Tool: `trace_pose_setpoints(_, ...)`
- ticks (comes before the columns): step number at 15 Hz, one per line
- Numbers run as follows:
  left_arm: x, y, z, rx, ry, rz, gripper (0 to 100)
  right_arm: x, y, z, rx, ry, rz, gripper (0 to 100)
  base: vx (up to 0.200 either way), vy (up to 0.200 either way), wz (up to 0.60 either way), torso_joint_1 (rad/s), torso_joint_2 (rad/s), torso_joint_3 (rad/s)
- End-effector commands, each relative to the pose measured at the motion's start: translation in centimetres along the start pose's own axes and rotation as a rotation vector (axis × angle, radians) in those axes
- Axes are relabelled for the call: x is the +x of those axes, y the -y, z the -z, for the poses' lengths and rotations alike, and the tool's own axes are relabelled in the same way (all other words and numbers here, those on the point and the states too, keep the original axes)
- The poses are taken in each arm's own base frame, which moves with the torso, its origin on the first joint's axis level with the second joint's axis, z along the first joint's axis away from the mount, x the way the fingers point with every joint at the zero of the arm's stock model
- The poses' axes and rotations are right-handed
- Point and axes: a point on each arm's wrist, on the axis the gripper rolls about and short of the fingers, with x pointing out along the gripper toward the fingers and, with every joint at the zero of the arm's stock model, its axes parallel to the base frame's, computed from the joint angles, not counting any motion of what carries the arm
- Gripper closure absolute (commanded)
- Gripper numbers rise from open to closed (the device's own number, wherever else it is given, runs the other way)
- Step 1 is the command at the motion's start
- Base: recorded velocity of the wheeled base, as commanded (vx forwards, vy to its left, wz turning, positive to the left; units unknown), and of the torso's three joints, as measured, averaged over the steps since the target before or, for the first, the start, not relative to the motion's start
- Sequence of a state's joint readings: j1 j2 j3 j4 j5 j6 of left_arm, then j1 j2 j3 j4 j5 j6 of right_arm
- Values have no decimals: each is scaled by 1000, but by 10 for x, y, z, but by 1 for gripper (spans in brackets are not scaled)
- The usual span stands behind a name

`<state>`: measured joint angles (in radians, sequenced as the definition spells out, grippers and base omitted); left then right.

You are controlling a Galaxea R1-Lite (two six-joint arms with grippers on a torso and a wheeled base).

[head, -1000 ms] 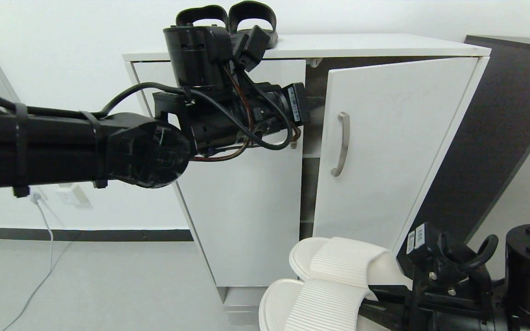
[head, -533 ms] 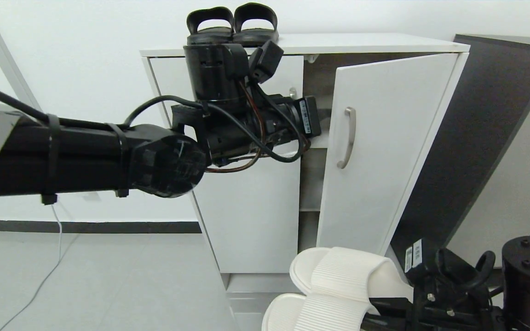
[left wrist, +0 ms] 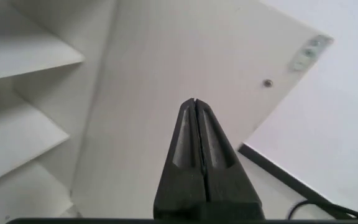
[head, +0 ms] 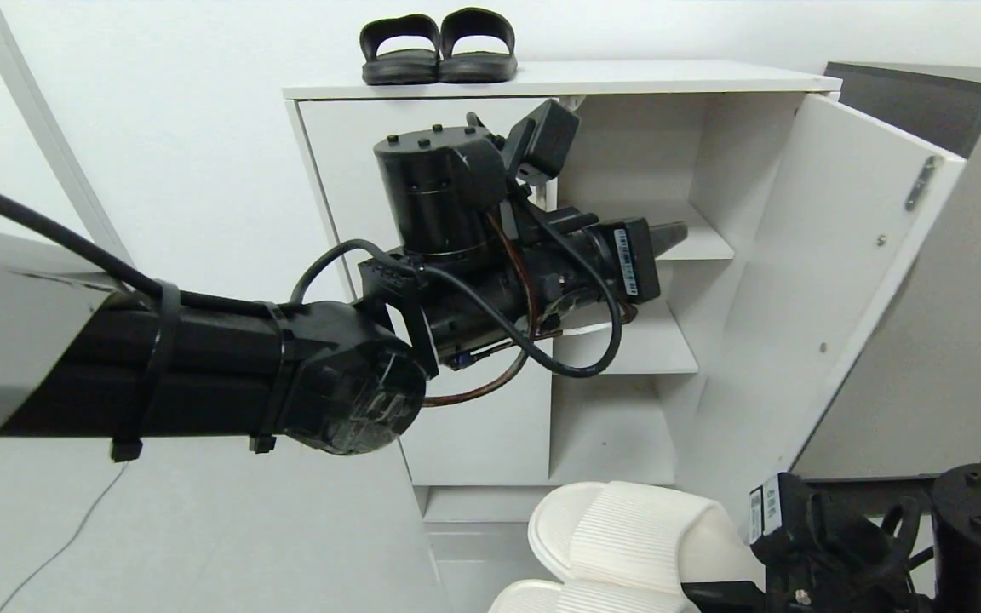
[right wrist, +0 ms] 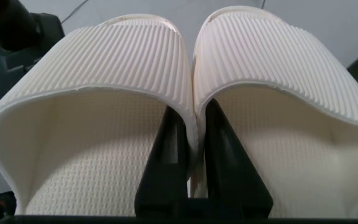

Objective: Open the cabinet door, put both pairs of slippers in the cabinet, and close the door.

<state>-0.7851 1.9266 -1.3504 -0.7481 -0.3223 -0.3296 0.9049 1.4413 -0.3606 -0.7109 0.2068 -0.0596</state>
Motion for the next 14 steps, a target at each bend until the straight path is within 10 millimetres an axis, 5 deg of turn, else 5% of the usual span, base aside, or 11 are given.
trace_pose_setpoints(1,-2,-2,-1,0,1,-9,100,1,0,0,1,0,0,100,0,0,0,0,0,0)
trace_pose_setpoints(4,-25,-3,-14,6,20,-80,100,4,13,-6,26,11,80,100,0,0,0,0,0,0)
trace_pose_setpoints(6,-60,4,-25,12,44,-167,100,10,26,-6,65,-2,200,100,0,0,0,0,0,0)
trace_pose_setpoints(10,-165,30,-51,46,8,-422,100,30,43,-16,174,12,391,100,0,0,0,0,0,0)
trace_pose_setpoints(11,-178,33,-52,58,3,-466,100,32,45,-16,175,9,411,100,0,0,0,0,0,0)
trace_pose_setpoints(14,-269,66,-48,154,34,-746,100,47,54,-16,226,2,458,100,0,0,0,0,0,0)
